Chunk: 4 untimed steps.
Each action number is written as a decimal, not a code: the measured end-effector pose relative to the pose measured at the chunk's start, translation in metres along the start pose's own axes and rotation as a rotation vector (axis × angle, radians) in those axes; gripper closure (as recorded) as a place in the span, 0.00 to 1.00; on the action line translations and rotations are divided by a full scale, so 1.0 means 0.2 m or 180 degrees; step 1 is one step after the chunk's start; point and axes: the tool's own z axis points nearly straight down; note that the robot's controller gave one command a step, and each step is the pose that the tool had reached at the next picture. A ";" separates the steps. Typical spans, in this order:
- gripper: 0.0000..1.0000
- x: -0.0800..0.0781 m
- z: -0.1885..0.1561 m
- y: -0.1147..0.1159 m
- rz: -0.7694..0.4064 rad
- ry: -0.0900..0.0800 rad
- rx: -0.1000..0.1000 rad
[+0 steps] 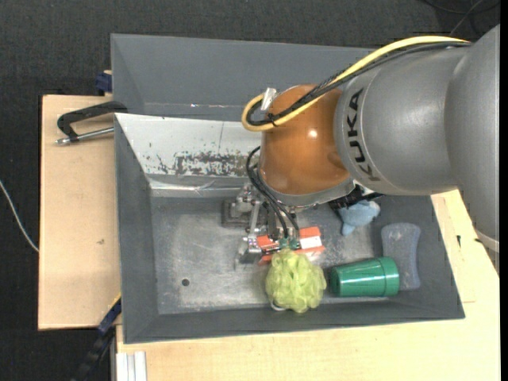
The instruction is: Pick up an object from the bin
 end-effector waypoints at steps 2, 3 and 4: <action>1.00 -0.06 0.10 -0.34 -0.0300 0.0006 0.0008; 1.00 -0.08 -0.04 -0.31 -0.0544 0.0009 0.0009; 0.00 -0.04 0.04 -0.36 -0.0405 0.0001 0.0008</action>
Offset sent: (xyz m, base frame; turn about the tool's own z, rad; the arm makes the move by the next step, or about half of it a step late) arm 0.0000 0.0000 0.0000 0.0000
